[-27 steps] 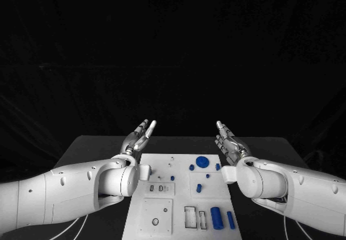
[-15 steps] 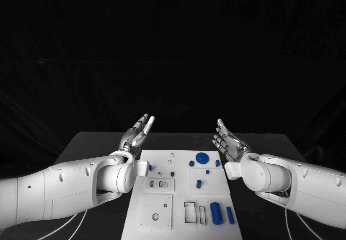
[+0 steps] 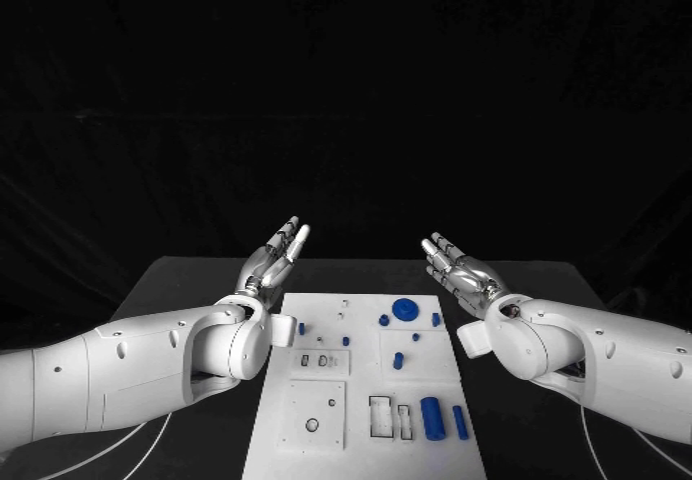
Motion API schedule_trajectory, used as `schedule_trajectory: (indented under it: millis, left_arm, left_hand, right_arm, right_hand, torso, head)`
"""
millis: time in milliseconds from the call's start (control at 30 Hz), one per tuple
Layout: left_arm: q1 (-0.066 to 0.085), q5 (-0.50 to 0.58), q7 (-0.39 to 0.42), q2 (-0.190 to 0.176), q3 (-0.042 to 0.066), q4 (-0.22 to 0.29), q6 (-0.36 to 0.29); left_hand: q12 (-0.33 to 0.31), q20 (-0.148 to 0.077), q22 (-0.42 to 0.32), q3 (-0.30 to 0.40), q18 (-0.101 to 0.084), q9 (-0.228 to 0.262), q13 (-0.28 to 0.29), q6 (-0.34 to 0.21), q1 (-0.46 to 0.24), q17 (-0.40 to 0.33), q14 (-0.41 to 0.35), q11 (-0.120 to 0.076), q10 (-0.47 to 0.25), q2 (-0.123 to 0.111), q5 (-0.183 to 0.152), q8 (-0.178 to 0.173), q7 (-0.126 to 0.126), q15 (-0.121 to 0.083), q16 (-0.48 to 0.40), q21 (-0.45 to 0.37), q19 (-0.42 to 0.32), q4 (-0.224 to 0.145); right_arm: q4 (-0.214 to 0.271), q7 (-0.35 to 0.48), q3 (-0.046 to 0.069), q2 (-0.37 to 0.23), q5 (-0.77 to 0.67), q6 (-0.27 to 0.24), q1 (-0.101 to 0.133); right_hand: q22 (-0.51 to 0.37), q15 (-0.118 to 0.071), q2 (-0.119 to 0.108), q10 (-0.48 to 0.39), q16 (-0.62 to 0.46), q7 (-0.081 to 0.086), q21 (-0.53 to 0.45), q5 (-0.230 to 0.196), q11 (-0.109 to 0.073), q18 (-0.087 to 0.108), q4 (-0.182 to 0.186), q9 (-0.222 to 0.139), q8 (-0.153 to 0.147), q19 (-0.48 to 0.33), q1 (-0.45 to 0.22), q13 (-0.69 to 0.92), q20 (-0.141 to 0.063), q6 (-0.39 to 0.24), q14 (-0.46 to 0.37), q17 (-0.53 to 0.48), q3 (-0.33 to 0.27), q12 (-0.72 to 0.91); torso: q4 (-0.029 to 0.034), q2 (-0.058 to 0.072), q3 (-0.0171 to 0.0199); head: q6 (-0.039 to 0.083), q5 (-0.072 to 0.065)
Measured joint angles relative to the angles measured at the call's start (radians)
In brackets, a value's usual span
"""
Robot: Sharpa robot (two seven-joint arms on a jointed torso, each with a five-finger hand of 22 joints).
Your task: Assemble the parts on the task board
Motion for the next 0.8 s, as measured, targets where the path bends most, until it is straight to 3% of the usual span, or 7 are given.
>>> schedule_trajectory:
  millis: [200,367,433,567,667,700,800]
  left_arm:
    - [-0.002,-0.032,0.003,-0.004,0.000,-0.008,0.005]
    - [-0.002,-0.064,0.005,-0.018,0.000,-0.008,0.006]
    - [-0.002,-0.074,0.006,-0.027,0.000,-0.006,0.006]
    - [-0.002,-0.091,0.007,-0.051,0.000,0.003,0.006]
    - [-0.001,-0.101,0.007,-0.074,0.000,0.018,0.007]
    - [0.000,-0.104,0.007,-0.085,0.000,0.024,0.009]
    - [0.001,-0.109,0.007,-0.105,0.001,0.036,0.014]
  left_hand:
    - [0.000,0.000,0.000,0.000,0.015,0.000,0.000,0.004,0.003,0.000,0.000,0.000,0.000,0.003,0.004,0.000,0.004,0.000,0.000,0.000,0.000,0.000]
    - [0.000,0.002,0.000,0.000,0.015,0.000,0.000,0.007,0.011,0.000,0.000,0.009,-0.002,0.004,0.004,0.000,0.007,0.000,0.000,0.000,0.002,0.000]
    - [0.003,0.003,0.000,0.000,0.015,0.000,0.000,0.011,0.011,0.000,0.000,0.013,0.002,0.004,0.004,0.000,0.004,0.000,0.000,0.000,0.004,0.000]
    - [0.005,0.003,0.000,0.003,0.016,0.000,0.000,0.015,0.018,0.000,0.000,0.019,0.002,0.000,0.004,0.000,0.008,0.000,0.000,0.000,0.004,-0.003]
    - [0.005,0.007,0.000,0.005,0.016,0.000,0.000,0.018,0.023,-0.001,0.003,0.022,0.000,0.005,0.004,0.000,0.011,0.004,0.000,0.000,0.000,-0.001]
    - [0.005,0.011,0.000,0.009,0.016,0.000,0.000,0.023,0.026,-0.001,0.001,0.022,0.000,0.002,0.004,0.000,0.010,0.006,0.000,0.000,0.003,-0.002]
    - [0.005,0.018,0.000,0.014,0.016,0.000,0.000,0.025,0.032,-0.001,0.002,0.022,0.000,0.006,0.004,0.000,0.011,0.012,0.000,0.000,0.000,0.000]
  right_arm:
    - [-0.023,-0.080,0.000,-0.003,-0.305,-0.044,0.007]
    - [-0.034,-0.153,-0.001,-0.005,-0.548,-0.067,0.023]
    - [-0.037,-0.180,-0.001,-0.005,-0.646,-0.069,0.037]
    - [-0.038,-0.238,0.000,-0.003,-0.871,-0.065,0.075]
    - [-0.031,-0.272,0.000,-0.003,-1.046,-0.055,0.107]
    - [-0.025,-0.282,0.000,-0.003,-1.117,-0.049,0.122]
    - [-0.007,-0.300,0.000,-0.003,-1.268,-0.034,0.160]
  right_hand:
    - [-0.001,0.009,-0.034,0.000,0.000,0.030,0.000,0.012,0.029,0.000,0.002,0.001,0.000,0.000,0.021,0.000,0.046,0.012,0.001,0.000,0.031,0.000]
    - [-0.001,0.152,-0.112,-0.001,0.000,0.035,0.000,0.004,0.059,0.006,0.005,0.008,0.000,0.000,-0.007,0.000,0.223,0.037,0.000,0.000,0.103,0.000]
    - [-0.001,0.185,-0.134,-0.001,0.000,0.027,0.000,0.008,0.059,0.016,0.005,0.013,0.010,0.000,0.002,0.000,0.262,0.068,0.001,0.000,0.138,0.000]
    - [-0.001,0.211,-0.195,-0.001,0.000,0.041,0.000,0.040,0.051,0.016,-0.005,0.021,0.019,0.001,0.063,0.000,0.270,0.127,0.000,0.001,0.208,0.000]
    - [0.026,0.210,-0.359,0.001,0.007,0.033,0.043,0.020,0.021,0.016,0.011,0.031,0.036,0.066,0.216,0.000,0.266,0.191,0.015,0.004,0.325,0.000]
    - [0.045,0.208,-0.388,0.004,0.023,0.027,0.077,0.011,0.017,0.016,0.012,0.034,0.040,0.125,0.269,0.000,0.266,0.211,0.044,0.013,0.335,0.000]
    - [0.119,0.189,-0.379,0.058,0.139,-0.003,0.239,0.035,0.026,0.016,0.007,0.039,0.047,0.482,0.398,0.014,0.269,0.263,0.305,0.073,0.397,0.019]
  torso:
    - [0.0003,0.001,-0.0002]
    - [0.0004,0.005,-0.0021]
    - [0.0001,0.010,-0.0028]
    - [-0.0016,0.026,-0.0041]
    - [-0.0034,0.040,-0.0048]
    - [-0.0039,0.047,-0.0054]
    - [-0.0047,0.069,-0.0062]
  head:
    - [-0.023,0.000]
    - [-0.045,0.004]
    - [-0.052,0.006]
    - [-0.065,0.008]
    - [-0.073,0.009]
    - [-0.076,0.010]
    - [-0.082,0.012]
